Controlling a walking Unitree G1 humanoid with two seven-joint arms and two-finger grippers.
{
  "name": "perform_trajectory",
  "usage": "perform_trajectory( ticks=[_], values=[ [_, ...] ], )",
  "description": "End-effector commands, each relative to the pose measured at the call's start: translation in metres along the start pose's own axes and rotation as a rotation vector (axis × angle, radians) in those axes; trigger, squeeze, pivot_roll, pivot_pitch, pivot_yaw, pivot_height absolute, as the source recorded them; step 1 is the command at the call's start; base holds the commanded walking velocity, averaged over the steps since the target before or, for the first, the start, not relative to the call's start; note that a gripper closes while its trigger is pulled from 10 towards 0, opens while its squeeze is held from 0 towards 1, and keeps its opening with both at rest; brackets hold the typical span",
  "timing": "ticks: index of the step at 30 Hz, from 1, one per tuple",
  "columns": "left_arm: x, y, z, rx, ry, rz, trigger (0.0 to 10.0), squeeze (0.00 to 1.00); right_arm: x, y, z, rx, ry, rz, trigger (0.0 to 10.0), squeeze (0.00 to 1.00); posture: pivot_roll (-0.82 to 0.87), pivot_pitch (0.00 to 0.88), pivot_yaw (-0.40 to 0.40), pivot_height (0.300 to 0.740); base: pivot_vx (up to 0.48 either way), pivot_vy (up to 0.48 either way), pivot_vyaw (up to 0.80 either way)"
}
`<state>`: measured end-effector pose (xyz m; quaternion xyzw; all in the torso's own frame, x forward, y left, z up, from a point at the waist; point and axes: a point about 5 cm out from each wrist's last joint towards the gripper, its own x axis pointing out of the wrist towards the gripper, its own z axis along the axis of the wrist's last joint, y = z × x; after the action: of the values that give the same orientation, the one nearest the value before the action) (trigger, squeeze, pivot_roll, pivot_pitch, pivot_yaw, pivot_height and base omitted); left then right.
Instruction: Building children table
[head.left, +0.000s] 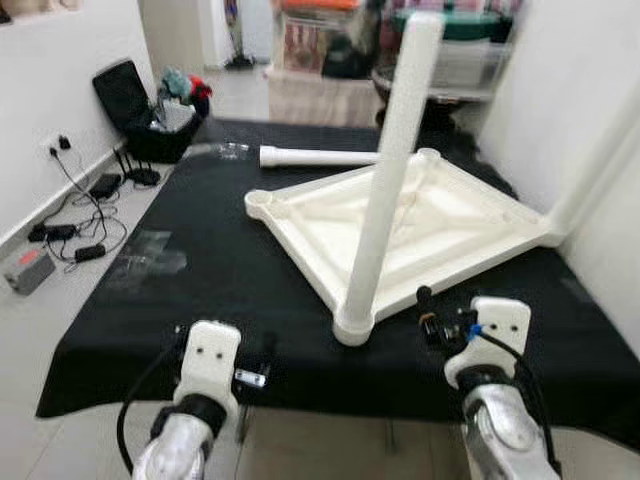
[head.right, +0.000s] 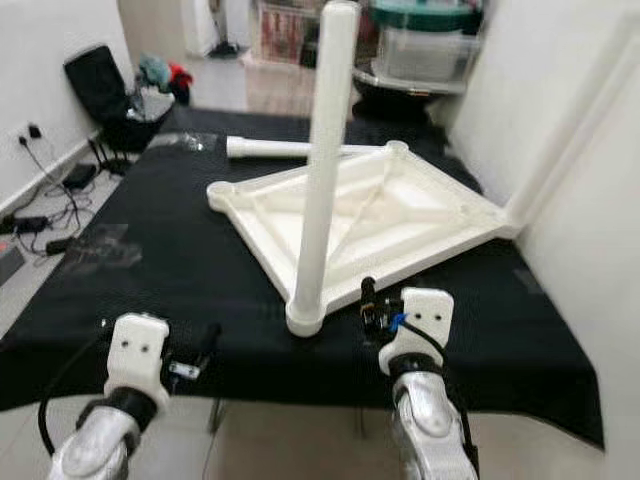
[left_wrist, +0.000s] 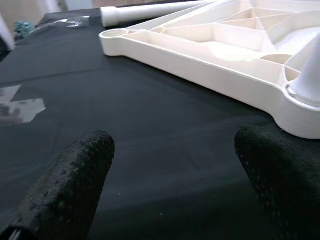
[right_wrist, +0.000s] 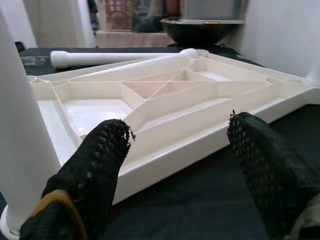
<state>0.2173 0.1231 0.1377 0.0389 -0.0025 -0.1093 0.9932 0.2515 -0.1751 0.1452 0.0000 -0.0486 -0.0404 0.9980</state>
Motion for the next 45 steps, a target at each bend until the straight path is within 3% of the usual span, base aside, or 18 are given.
perform_trajectory(
  ticks=[1, 7, 13, 15, 16, 18, 21, 24, 26, 27, 29, 33, 35, 36, 38, 40, 45],
  values=[
    [0.001, -0.003, -0.003, -0.001, 0.01, -0.018, 10.0, 0.0, 0.0, -0.008, -0.003, -0.025, 0.018, -0.041, 10.0, 0.0, 0.08, 0.078, -0.061, 0.74, 0.0, 0.446, 0.0],
    [0.0, -0.003, -0.002, 0.001, 0.011, -0.017, 10.0, 0.0, -0.001, -0.01, -0.003, -0.036, 0.02, -0.055, 10.0, 0.0, 0.08, 0.084, -0.066, 0.74, 0.0, 0.448, 0.0],
    [0.001, -0.003, 0.0, -0.003, 0.005, -0.018, 10.0, 0.0, 0.001, -0.007, 0.003, 0.018, 0.008, 0.059, 10.0, 0.0, 0.08, 0.089, -0.068, 0.74, 0.0, 0.118, 0.0],
    [0.002, -0.004, 0.002, 0.001, -0.002, -0.021, 10.0, 0.0, 0.008, 0.0, 0.014, 0.038, -0.023, 0.178, 10.0, 0.0, 0.07, 0.096, -0.07, 0.74, 0.0, 0.0, 0.0],
    [0.002, -0.004, 0.002, 0.001, -0.002, -0.021, 10.0, 0.0, 0.008, 0.0, 0.014, 0.038, -0.023, 0.178, 10.0, 0.0, 0.07, 0.096, -0.07, 0.74, 0.0, 0.0, 0.0],
    [0.003, -0.005, 0.004, -0.007, -0.01, -0.022, 10.0, 0.0, 0.016, 0.013, 0.03, 0.041, -0.077, 0.309, 10.0, 0.0, 0.07, 0.097, -0.068, 0.74, 0.0, 0.0, 0.0],
    [0.005, -0.005, 0.009, -0.012, -0.031, -0.018, 10.0, 0.0, 0.024, 0.027, 0.044, 0.034, -0.116, 0.401, 10.0, 0.0, 0.08, 0.11, -0.077, 0.74, 0.0, 0.0, 0.0],
    [0.006, -0.005, 0.012, -0.012, -0.041, -0.013, 10.0, 0.0, 0.03, 0.032, 0.049, 0.012, -0.126, 0.415, 10.0, 0.0, 0.08, 0.112, -0.079, 0.74, 0.0, 0.0, 0.0],
    [0.01, -0.002, 0.018, -0.012, -0.063, 0.001, 10.0, 0.0, 0.046, 0.037, 0.054, -0.079, -0.126, 0.387, 10.0, 0.0, 0.08, 0.12, -0.086, 0.74, 0.0, 0.0, 0.0],
    [0.01, -0.002, 0.018, -0.012, -0.063, 0.001, 10.0, 0.0, 0.046, 0.037, 0.054, -0.079, -0.126, 0.387, 10.0, 0.0, 0.08, 0.12, -0.086, 0.74, 0.0, 0.0, 0.0],
    [0.014, 0.001, 0.026, -0.009, -0.09, 0.016, 10.0, 0.0, 0.07, 0.044, 0.053, -0.12, -0.081, 0.366, 10.0, 0.0, 0.08, 0.137, -0.095, 0.74, 0.0, 0.0, 0.0],
    [0.015, 0.002, 0.029, -0.009, -0.099, 0.023, 10.0, 0.0, 0.079, 0.047, 0.051, -0.126, -0.055, 0.371, 10.0, 0.0, 0.08, 0.137, -0.095, 0.74, 0.0, 0.0, 0.0],
    [0.015, 0.004, 0.037, -0.004, -0.118, 0.03, 10.0, 0.0, 0.102, 0.052, 0.047, -0.121, 0.027, 0.317, 10.0, 0.0, 0.09, 0.164, -0.111, 0.74, 0.0, 0.0, 0.0],
    [0.015, 0.004, 0.037, -0.004, -0.118, 0.03, 10.0, 0.0, 0.102, 0.052, 0.047, -0.121, 0.027, 0.317, 10.0, 0.0, 0.09, 0.164, -0.111, 0.74, 0.0, 0.0, 0.0],
    [0.014, 0.005, 0.041, 0.003, -0.128, 0.038, 10.0, 0.0, 0.122, 0.059, 0.047, -0.132, 0.075, 0.289, 10.0, 0.0, 0.1, 0.191, -0.121, 0.74, 0.0, 0.0, 0.0],
    [0.014, 0.005, 0.041, 0.003, -0.128, 0.038, 10.0, 0.0, 0.122, 0.059, 0.047, -0.132, 0.075, 0.289, 10.0, 0.0, 0.1, 0.191, -0.121, 0.74, 0.0, 0.0, 0.0],
    [0.009, 0.002, 0.044, -0.001, -0.121, 0.029, 10.0, 0.0, 0.146, 0.072, 0.048, -0.243, 0.181, 0.319, 10.0, 0.0, 0.11, 0.232, -0.141, 0.74, 0.0, 0.0, 0.0]
  ],
)
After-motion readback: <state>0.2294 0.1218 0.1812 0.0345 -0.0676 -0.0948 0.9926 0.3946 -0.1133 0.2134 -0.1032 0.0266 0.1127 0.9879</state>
